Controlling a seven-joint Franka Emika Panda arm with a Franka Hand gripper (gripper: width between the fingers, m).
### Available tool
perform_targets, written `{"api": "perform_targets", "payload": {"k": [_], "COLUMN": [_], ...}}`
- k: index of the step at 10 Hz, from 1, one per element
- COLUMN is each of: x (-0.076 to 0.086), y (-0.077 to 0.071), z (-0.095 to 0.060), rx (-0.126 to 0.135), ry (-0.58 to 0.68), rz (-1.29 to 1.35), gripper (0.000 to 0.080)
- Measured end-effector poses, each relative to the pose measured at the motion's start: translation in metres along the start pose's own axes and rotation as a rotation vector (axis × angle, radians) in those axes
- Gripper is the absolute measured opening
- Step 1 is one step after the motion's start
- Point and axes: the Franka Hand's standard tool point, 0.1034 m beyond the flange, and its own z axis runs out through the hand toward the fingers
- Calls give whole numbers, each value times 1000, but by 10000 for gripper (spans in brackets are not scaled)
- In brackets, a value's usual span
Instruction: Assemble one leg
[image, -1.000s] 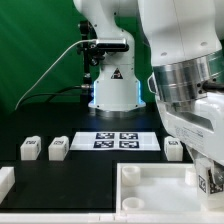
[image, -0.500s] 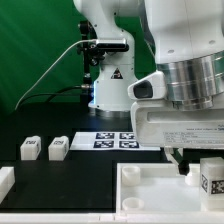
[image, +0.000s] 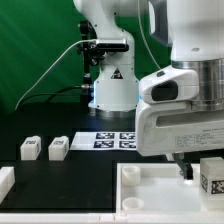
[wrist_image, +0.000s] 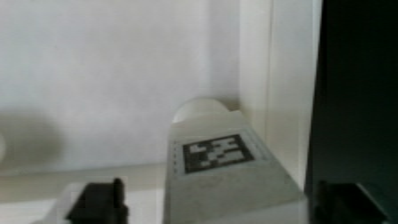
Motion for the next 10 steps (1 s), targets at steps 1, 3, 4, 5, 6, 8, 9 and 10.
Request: {"api": "perform_targets", "payload": {"k": [1,3,4,5,6,8,9,10], "x": [0,0,0,2,2,5,5,6], "y": [-1,-2,-2,-3,-4,-1,3,2], "z": [0,0,0,-2,-3,0,0,-1], "rx": [0,4,4,5,6,51,78,80], "ry": [0,-1,-1,-5,-6,-40,-62,-68], "rz": [45,268,357,605,855,1355,1446,1552], "gripper": [382,292,293,293,293,293,293,293]}}
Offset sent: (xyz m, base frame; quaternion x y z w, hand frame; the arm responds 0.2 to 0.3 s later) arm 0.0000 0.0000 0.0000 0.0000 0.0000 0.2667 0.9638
